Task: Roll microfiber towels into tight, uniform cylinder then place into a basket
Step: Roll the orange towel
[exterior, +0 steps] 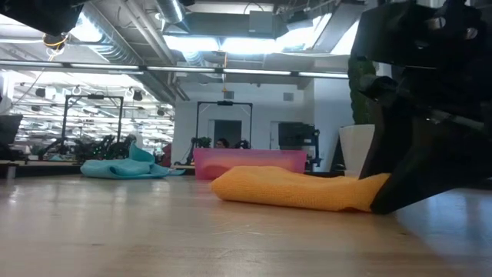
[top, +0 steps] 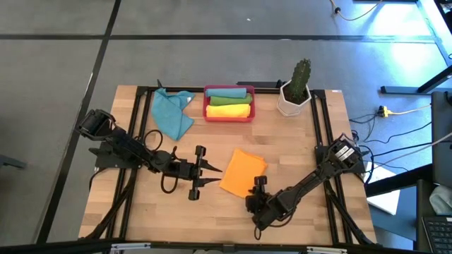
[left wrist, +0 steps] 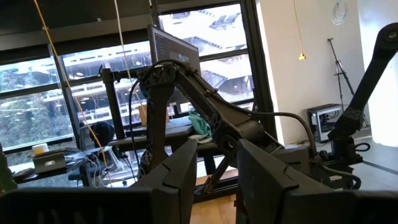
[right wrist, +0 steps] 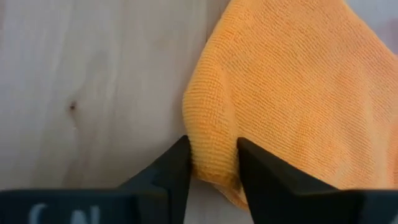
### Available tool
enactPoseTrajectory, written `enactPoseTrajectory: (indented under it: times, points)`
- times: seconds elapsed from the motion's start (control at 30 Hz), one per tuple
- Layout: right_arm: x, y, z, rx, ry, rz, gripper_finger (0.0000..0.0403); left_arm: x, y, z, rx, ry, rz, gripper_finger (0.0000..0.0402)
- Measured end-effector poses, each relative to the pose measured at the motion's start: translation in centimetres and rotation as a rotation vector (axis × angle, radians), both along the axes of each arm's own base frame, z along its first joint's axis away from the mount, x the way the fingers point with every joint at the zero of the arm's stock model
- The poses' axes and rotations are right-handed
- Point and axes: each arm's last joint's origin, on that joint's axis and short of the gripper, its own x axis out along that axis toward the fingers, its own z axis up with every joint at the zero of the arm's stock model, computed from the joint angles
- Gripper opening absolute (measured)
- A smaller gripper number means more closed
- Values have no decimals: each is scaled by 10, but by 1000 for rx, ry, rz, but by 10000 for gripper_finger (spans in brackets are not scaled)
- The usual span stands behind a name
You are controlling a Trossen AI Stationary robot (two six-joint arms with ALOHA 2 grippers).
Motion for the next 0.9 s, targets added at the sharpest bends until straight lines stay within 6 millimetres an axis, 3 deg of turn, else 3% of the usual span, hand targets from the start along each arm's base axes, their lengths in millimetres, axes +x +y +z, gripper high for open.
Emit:
enactPoseTrajectory:
  times: [0.2, 0.53, 0.77, 0.9]
  points:
    - [-4, -4, -1, -16, 23, -45, 83, 0, 0, 0, 0, 0, 0, 105]
    - [-5, -5, -1, -7, 17, -89, 73, 0, 0, 0, 0, 0, 0, 105]
    - [-6, -5, -2, -8, 21, -97, 16, 0, 0, 0, 0, 0, 0, 105]
    - [-6, -5, -2, -4, 17, -104, 15, 0, 0, 0, 0, 0, 0, 105]
